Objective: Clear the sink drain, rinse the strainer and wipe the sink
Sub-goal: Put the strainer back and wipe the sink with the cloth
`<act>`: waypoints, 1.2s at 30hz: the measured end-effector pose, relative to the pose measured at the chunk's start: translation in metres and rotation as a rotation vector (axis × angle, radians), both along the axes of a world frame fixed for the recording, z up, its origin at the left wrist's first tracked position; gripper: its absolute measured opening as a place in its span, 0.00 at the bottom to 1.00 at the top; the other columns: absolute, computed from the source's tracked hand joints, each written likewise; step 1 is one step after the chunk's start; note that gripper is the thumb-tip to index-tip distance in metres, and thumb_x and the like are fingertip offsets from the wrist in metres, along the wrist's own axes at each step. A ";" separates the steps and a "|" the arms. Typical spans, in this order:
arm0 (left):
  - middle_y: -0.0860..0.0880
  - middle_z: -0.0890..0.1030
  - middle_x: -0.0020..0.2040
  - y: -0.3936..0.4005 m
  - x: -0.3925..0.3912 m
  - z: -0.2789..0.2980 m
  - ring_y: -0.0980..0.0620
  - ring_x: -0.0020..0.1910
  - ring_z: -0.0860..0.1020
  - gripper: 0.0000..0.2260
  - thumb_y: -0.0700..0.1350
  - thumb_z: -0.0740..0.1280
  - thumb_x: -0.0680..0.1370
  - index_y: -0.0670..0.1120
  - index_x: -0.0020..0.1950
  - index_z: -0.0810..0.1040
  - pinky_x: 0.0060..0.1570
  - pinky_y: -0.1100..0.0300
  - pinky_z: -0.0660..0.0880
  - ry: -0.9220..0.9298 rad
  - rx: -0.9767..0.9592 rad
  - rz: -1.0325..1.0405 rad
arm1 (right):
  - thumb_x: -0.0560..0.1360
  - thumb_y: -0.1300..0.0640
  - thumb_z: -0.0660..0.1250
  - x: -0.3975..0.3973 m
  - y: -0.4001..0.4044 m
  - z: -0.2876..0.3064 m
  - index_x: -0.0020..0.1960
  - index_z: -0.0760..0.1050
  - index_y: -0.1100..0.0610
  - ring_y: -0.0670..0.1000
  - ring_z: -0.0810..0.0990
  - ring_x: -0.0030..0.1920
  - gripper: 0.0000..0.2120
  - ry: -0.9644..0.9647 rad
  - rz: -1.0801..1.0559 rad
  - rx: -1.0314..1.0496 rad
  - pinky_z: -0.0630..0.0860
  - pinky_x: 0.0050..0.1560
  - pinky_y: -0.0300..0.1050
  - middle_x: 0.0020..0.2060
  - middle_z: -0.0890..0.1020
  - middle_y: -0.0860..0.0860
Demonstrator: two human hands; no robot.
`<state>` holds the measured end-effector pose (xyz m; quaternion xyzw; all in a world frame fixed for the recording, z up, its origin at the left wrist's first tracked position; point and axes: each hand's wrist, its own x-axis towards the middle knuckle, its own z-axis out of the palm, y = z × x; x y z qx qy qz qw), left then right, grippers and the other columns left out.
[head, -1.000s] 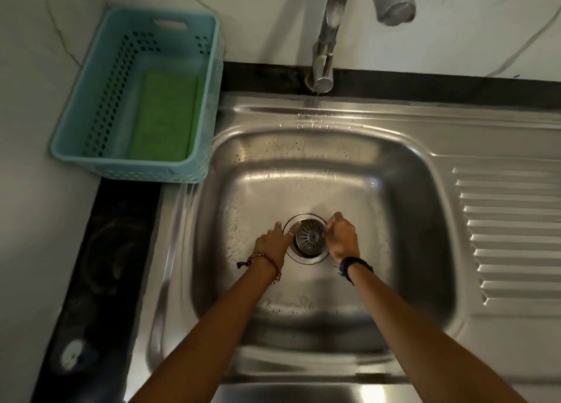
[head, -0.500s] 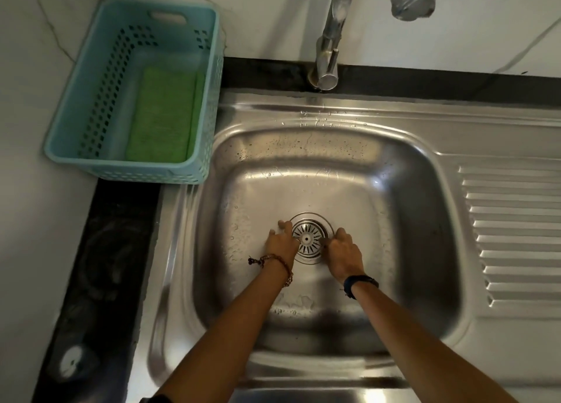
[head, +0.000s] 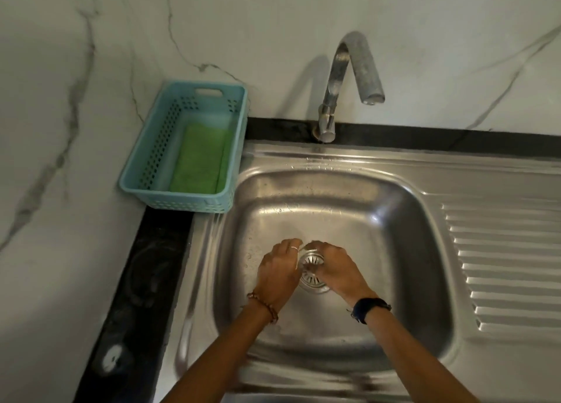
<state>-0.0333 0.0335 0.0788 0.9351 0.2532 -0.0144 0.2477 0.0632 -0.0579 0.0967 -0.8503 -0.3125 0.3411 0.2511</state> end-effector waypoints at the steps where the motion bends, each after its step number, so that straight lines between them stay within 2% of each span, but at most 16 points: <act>1: 0.51 0.69 0.69 0.006 -0.005 0.016 0.53 0.67 0.67 0.20 0.46 0.60 0.78 0.48 0.69 0.64 0.64 0.59 0.67 -0.070 0.007 0.022 | 0.74 0.58 0.67 -0.001 0.009 0.016 0.61 0.74 0.53 0.50 0.79 0.58 0.15 -0.012 -0.007 0.083 0.76 0.58 0.42 0.58 0.80 0.51; 3: 0.50 0.71 0.67 0.025 -0.016 0.053 0.52 0.66 0.69 0.18 0.43 0.62 0.77 0.47 0.67 0.68 0.62 0.59 0.68 -0.239 0.054 0.087 | 0.76 0.59 0.64 -0.006 0.031 0.052 0.57 0.76 0.53 0.47 0.81 0.52 0.10 -0.048 0.000 0.260 0.77 0.54 0.40 0.52 0.83 0.50; 7: 0.39 0.76 0.61 0.081 -0.034 0.109 0.42 0.64 0.73 0.16 0.36 0.64 0.74 0.39 0.62 0.73 0.64 0.57 0.66 -0.543 0.250 0.261 | 0.77 0.60 0.63 -0.019 0.086 0.121 0.53 0.78 0.55 0.46 0.82 0.46 0.08 -0.154 0.043 0.563 0.78 0.48 0.37 0.47 0.84 0.50; 10: 0.35 0.79 0.57 0.130 -0.044 0.126 0.35 0.61 0.74 0.14 0.34 0.65 0.72 0.33 0.58 0.75 0.63 0.52 0.66 -0.559 0.418 0.336 | 0.77 0.61 0.62 -0.027 0.132 0.150 0.51 0.78 0.57 0.52 0.82 0.43 0.07 -0.234 0.089 0.636 0.79 0.43 0.47 0.44 0.84 0.54; 12: 0.34 0.79 0.56 0.158 -0.048 0.127 0.34 0.60 0.75 0.15 0.33 0.67 0.72 0.33 0.58 0.75 0.60 0.50 0.71 -0.435 0.451 0.354 | 0.76 0.62 0.61 -0.031 0.165 0.155 0.51 0.77 0.58 0.58 0.82 0.46 0.08 -0.297 0.134 0.553 0.78 0.45 0.53 0.45 0.84 0.58; 15: 0.39 0.74 0.64 0.181 -0.047 0.117 0.42 0.66 0.70 0.17 0.41 0.62 0.77 0.38 0.65 0.70 0.64 0.53 0.66 -0.168 0.290 0.417 | 0.75 0.65 0.59 -0.033 0.209 0.147 0.53 0.76 0.64 0.62 0.79 0.53 0.10 -0.441 0.269 0.262 0.75 0.51 0.51 0.51 0.81 0.63; 18: 0.44 0.75 0.64 0.187 -0.046 0.100 0.47 0.63 0.72 0.16 0.46 0.57 0.79 0.43 0.65 0.71 0.61 0.55 0.67 -0.092 0.247 0.494 | 0.77 0.66 0.55 -0.034 0.240 0.127 0.57 0.73 0.67 0.62 0.76 0.59 0.12 -0.474 0.384 0.028 0.73 0.56 0.51 0.58 0.77 0.64; 20: 0.46 0.75 0.65 0.189 -0.045 0.094 0.49 0.64 0.71 0.16 0.47 0.56 0.79 0.45 0.66 0.71 0.62 0.55 0.66 -0.113 0.282 0.509 | 0.78 0.63 0.56 -0.033 0.255 0.110 0.61 0.70 0.67 0.60 0.75 0.62 0.14 -0.420 0.361 -0.081 0.72 0.59 0.50 0.61 0.75 0.63; 23: 0.48 0.74 0.66 0.193 -0.044 0.086 0.51 0.66 0.68 0.17 0.47 0.54 0.80 0.47 0.67 0.69 0.63 0.55 0.64 -0.093 0.326 0.505 | 0.78 0.56 0.58 -0.035 0.269 0.087 0.69 0.58 0.67 0.61 0.69 0.66 0.24 -0.373 0.261 -0.213 0.69 0.63 0.51 0.66 0.68 0.64; 25: 0.49 0.73 0.67 0.196 -0.044 0.084 0.51 0.67 0.68 0.18 0.46 0.53 0.80 0.48 0.69 0.67 0.64 0.56 0.64 -0.093 0.324 0.494 | 0.78 0.58 0.59 -0.037 0.275 0.079 0.70 0.53 0.66 0.62 0.63 0.68 0.27 -0.351 0.202 -0.198 0.69 0.65 0.54 0.69 0.60 0.63; 28: 0.49 0.72 0.68 0.196 -0.045 0.082 0.51 0.68 0.67 0.18 0.46 0.53 0.80 0.47 0.70 0.65 0.66 0.56 0.63 -0.124 0.304 0.495 | 0.73 0.66 0.64 -0.031 0.279 0.079 0.72 0.49 0.61 0.63 0.65 0.67 0.33 0.084 -0.097 0.018 0.69 0.67 0.52 0.72 0.49 0.62; 29: 0.49 0.71 0.69 0.196 -0.045 0.082 0.51 0.68 0.67 0.19 0.46 0.53 0.80 0.47 0.70 0.65 0.66 0.56 0.63 -0.131 0.297 0.499 | 0.72 0.67 0.66 -0.027 0.279 0.083 0.72 0.49 0.59 0.63 0.65 0.67 0.36 0.230 -0.178 0.084 0.69 0.67 0.51 0.73 0.50 0.63; 31: 0.47 0.71 0.69 0.195 -0.045 0.088 0.50 0.68 0.68 0.19 0.45 0.55 0.80 0.47 0.71 0.63 0.66 0.56 0.62 -0.162 0.260 0.512 | 0.69 0.69 0.67 -0.021 0.274 0.095 0.70 0.54 0.58 0.62 0.68 0.65 0.35 0.455 -0.242 0.261 0.72 0.63 0.53 0.69 0.61 0.63; 32: 0.47 0.72 0.68 0.195 -0.045 0.092 0.49 0.67 0.69 0.19 0.44 0.57 0.79 0.47 0.71 0.64 0.65 0.56 0.63 -0.219 0.201 0.536 | 0.69 0.71 0.67 -0.020 0.271 0.102 0.68 0.57 0.59 0.61 0.70 0.63 0.32 0.527 -0.251 0.363 0.74 0.60 0.53 0.66 0.67 0.63; 34: 0.44 0.73 0.66 0.191 -0.044 0.111 0.47 0.65 0.71 0.18 0.41 0.58 0.79 0.45 0.69 0.66 0.64 0.56 0.67 -0.464 -0.076 0.634 | 0.69 0.72 0.66 -0.018 0.256 0.122 0.66 0.62 0.59 0.58 0.75 0.58 0.28 0.561 -0.217 0.520 0.78 0.54 0.51 0.63 0.72 0.61; 36: 0.45 0.74 0.65 0.184 -0.042 0.134 0.50 0.61 0.73 0.15 0.41 0.58 0.80 0.44 0.67 0.69 0.58 0.59 0.72 -0.767 -0.456 0.702 | 0.70 0.72 0.66 -0.018 0.233 0.143 0.66 0.64 0.56 0.51 0.77 0.48 0.28 0.429 -0.048 0.604 0.79 0.44 0.38 0.60 0.72 0.55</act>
